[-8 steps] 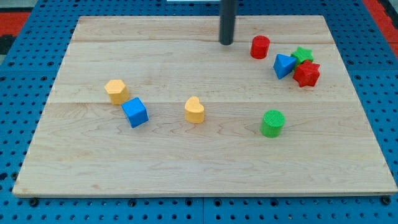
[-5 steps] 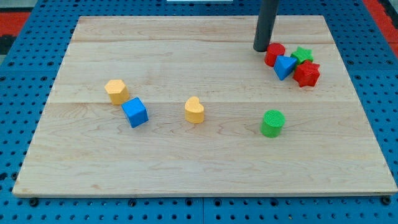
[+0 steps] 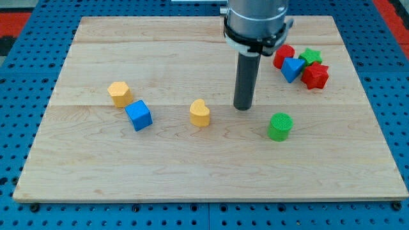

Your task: Push green circle towards center right

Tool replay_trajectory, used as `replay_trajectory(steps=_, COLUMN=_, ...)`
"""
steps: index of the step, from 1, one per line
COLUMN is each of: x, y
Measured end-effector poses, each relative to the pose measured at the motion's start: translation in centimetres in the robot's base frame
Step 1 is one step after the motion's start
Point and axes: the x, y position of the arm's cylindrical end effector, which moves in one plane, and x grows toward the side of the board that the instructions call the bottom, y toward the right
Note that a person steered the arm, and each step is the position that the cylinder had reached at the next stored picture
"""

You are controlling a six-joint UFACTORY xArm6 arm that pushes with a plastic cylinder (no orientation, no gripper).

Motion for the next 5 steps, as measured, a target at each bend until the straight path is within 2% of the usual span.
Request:
replay_trajectory(steps=2, x=7.2, y=0.1)
replay_trajectory(steps=3, x=6.7, y=2.7)
replay_trajectory(steps=4, x=3.6, y=2.7)
replay_trajectory(steps=5, x=3.6, y=2.9)
